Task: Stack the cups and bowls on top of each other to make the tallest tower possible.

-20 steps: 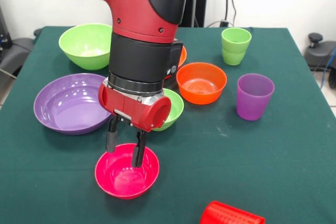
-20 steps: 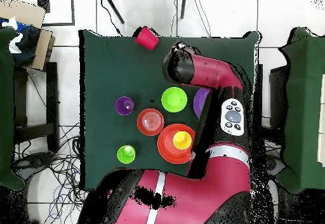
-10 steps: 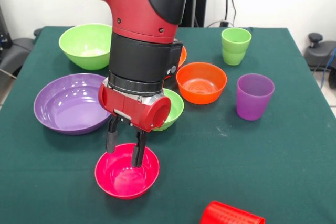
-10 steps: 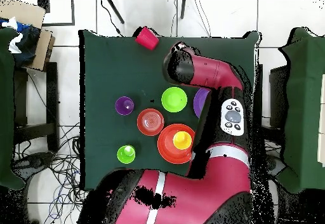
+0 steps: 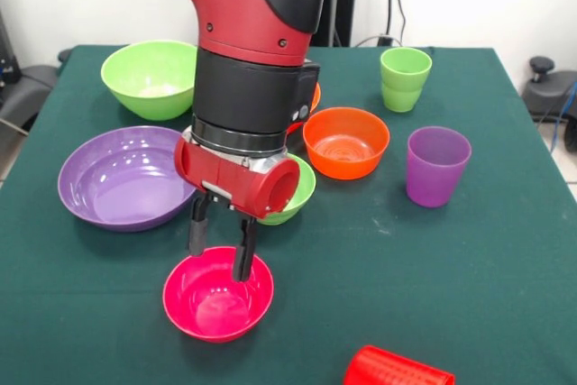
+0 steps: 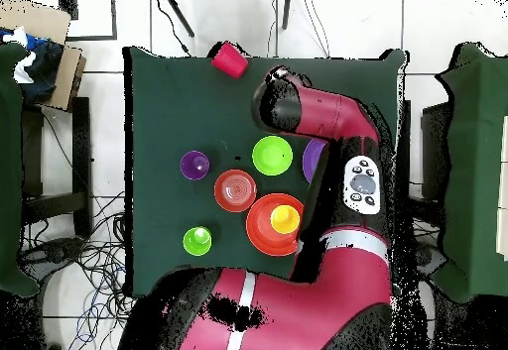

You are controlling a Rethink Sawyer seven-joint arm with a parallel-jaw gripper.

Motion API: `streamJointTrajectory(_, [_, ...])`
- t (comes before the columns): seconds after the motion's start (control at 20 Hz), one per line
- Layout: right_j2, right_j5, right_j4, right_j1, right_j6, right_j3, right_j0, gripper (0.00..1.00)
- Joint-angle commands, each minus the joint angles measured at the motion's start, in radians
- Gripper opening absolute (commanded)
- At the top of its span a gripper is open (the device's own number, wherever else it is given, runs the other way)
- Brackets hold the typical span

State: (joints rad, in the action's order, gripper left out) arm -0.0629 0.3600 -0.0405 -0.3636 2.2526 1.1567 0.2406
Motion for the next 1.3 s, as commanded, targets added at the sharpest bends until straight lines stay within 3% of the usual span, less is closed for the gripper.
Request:
streamJointTrajectory(0.05, [0.071,0.061,0.017,0.024,0.076,0.068,-0.04,1.0])
streamJointTrajectory(0.85, [0.005,0.096,0.093,0.08,0.123,-0.025,-0.115,1.0])
streamJointTrajectory(1.3, [-0.018,0.061,0.114,0.101,0.111,-0.023,-0.124,1.0])
